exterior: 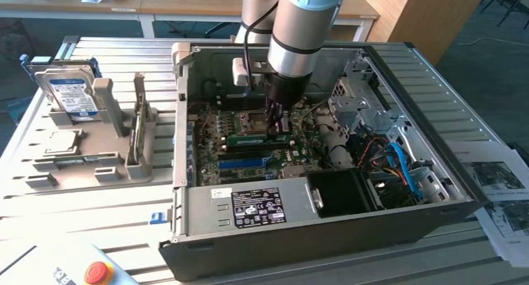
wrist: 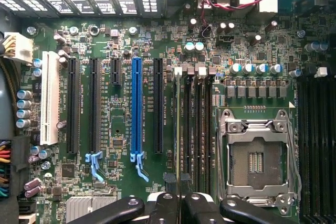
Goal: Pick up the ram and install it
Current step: 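Insert the ram into the slot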
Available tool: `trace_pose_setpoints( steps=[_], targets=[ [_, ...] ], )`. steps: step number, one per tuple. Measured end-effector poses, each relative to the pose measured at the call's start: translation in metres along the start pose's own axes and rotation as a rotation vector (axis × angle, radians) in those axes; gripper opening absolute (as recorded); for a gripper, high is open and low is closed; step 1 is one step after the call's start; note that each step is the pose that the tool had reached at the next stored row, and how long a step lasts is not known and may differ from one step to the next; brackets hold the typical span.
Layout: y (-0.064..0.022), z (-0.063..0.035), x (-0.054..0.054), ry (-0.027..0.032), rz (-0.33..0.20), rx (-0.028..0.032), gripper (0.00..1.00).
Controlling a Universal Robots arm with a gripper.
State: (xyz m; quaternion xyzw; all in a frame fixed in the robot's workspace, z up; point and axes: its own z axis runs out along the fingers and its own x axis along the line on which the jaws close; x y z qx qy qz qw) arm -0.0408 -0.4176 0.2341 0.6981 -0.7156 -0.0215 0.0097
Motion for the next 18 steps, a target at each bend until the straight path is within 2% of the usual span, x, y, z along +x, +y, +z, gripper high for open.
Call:
trace_pose_setpoints(
  steps=[18],
  targets=[
    [-0.0015, 0.0002, 0.0000, 0.0005, -0.012, -0.0002, 0.12]
  ],
)
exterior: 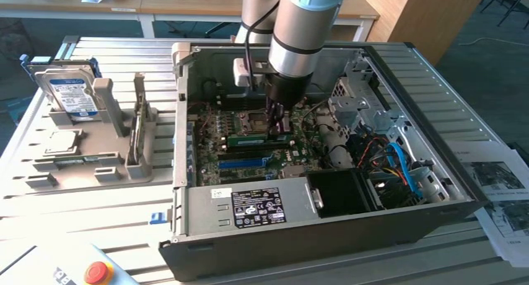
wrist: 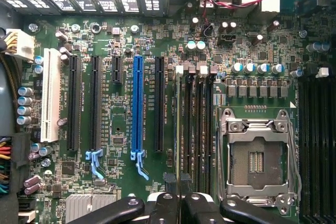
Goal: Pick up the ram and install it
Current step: 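Insert the ram into the slot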
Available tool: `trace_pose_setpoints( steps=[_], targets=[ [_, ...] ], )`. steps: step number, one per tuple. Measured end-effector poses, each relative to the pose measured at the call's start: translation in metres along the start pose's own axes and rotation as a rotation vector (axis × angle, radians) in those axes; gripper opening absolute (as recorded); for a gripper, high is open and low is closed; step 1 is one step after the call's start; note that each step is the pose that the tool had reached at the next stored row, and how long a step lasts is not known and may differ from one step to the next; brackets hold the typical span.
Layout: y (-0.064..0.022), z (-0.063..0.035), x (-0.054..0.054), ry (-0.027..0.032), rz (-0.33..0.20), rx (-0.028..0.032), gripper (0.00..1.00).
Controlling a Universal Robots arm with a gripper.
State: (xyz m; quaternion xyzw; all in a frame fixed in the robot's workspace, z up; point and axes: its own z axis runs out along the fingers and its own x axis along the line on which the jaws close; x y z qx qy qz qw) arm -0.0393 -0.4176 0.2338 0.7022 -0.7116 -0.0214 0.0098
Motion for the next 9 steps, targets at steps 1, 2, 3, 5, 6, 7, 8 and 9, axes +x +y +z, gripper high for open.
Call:
trace_pose_setpoints(
  steps=[1, 2, 3, 5, 6, 7, 8, 9],
  targets=[
    [-0.0001, 0.0000, 0.0000, -0.0002, 0.000, -0.0001, 0.12],
    [-0.0005, 0.0002, 0.0000, -0.0007, 0.000, 0.0000, 0.12],
    [-0.0005, 0.0004, -0.0002, -0.0007, 0.000, -0.0001, 0.12],
    [-0.0005, 0.0005, -0.0003, -0.0007, 0.000, -0.0001, 0.12],
    [-0.0005, 0.0008, -0.0004, -0.0009, 0.000, 0.0000, 0.12],
    [-0.0005, 0.0014, -0.0005, -0.0009, 0.000, 0.0001, 0.12],
    [-0.0005, 0.0019, -0.0005, -0.0008, 0.000, -0.0001, 0.12],
    [-0.0005, 0.0024, -0.0005, -0.0008, 0.000, 0.0000, 0.12]
  ],
)
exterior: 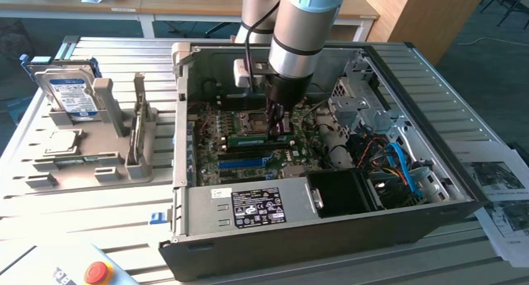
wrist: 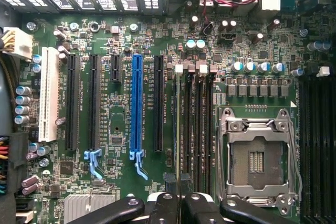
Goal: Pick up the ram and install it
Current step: 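Insert the ram into the slot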
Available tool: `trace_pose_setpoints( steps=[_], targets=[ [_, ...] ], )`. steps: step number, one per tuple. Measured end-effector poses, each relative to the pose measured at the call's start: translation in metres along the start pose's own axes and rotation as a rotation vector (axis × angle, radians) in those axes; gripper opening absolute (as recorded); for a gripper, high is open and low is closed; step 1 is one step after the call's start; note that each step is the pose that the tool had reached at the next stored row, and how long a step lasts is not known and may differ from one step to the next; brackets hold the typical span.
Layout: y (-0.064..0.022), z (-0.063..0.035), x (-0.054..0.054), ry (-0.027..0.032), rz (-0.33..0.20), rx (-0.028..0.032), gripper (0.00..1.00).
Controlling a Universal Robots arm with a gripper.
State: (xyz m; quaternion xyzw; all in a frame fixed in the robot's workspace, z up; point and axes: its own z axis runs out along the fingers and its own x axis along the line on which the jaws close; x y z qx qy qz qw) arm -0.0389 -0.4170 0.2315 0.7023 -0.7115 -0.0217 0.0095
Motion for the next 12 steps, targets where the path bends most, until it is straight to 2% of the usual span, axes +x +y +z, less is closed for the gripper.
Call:
trace_pose_setpoints(
  steps=[12],
  targets=[
    [0.0004, 0.0016, -0.0013, 0.0000, 0.000, 0.0000, 0.12]
  ],
)
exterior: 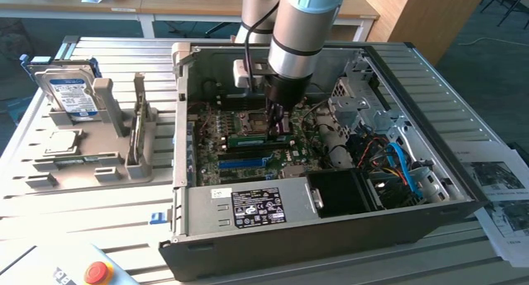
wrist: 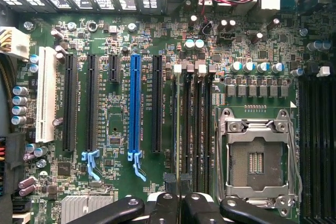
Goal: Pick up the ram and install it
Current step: 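Insert the ram into the slot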
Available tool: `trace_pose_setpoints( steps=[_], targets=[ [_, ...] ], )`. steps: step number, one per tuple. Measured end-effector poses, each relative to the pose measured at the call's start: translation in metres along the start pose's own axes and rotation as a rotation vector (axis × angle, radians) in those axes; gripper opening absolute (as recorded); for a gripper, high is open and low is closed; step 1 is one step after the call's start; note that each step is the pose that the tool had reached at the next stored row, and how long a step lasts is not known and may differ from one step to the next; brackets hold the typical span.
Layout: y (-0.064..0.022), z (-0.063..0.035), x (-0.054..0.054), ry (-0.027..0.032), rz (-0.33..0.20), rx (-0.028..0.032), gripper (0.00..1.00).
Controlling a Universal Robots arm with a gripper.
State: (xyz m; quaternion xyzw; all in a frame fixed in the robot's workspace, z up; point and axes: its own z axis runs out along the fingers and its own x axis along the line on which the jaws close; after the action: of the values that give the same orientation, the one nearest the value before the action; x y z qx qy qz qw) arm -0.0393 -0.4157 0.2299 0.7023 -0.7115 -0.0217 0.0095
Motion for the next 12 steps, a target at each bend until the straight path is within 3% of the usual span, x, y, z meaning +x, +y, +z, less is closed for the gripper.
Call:
trace_pose_setpoints(
  steps=[12],
  targets=[
    [0.0002, 0.0043, 0.0001, 0.0001, 0.000, 0.0000, 0.12]
  ],
)
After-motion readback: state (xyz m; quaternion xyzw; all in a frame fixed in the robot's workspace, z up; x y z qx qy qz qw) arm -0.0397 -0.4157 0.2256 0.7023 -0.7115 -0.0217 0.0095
